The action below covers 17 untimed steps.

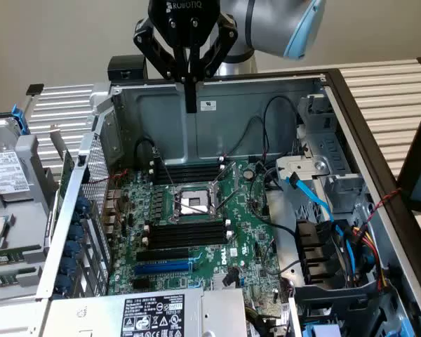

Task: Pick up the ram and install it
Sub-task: 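Reach for the ram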

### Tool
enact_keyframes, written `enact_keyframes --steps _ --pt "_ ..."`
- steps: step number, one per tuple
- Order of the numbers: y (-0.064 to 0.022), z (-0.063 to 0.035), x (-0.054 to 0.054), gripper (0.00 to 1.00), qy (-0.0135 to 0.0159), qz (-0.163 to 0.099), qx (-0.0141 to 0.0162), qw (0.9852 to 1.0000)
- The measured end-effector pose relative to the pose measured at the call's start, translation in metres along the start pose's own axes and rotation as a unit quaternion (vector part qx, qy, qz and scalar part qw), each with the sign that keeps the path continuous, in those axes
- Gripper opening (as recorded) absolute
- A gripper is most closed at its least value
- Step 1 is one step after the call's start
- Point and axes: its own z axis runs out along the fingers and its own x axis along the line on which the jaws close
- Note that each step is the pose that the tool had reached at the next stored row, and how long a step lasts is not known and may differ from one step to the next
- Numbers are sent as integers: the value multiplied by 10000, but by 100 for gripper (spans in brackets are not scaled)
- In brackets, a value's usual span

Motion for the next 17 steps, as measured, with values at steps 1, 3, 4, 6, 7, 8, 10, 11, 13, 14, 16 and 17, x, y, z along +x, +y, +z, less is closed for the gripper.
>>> enact_keyframes --steps 1,3,4,6,7,8,10,11,13,14,16,17 --pt "0 0 0 11 0 0 0 10000" --pt "0 0 0 11 0 0 0 10000" --pt "0 0 0 11 0 0 0 10000" --pt "0 0 0 11 0 0 0 10000" --pt "0 0 0 11 0 0 0 10000" --pt "0 0 0 11 0 0 0 10000" --pt "0 0 0 11 0 0 0 10000" --pt "0 0 0 11 0 0 0 10000" --pt "0 0 0 11 0 0 0 10000" --pt "-3 -1 2 11 0 0 0 10000" --pt "-18 -3 31 11 1 1 1 10000" --pt "-32 -3 59 11 1 0 0 10000"
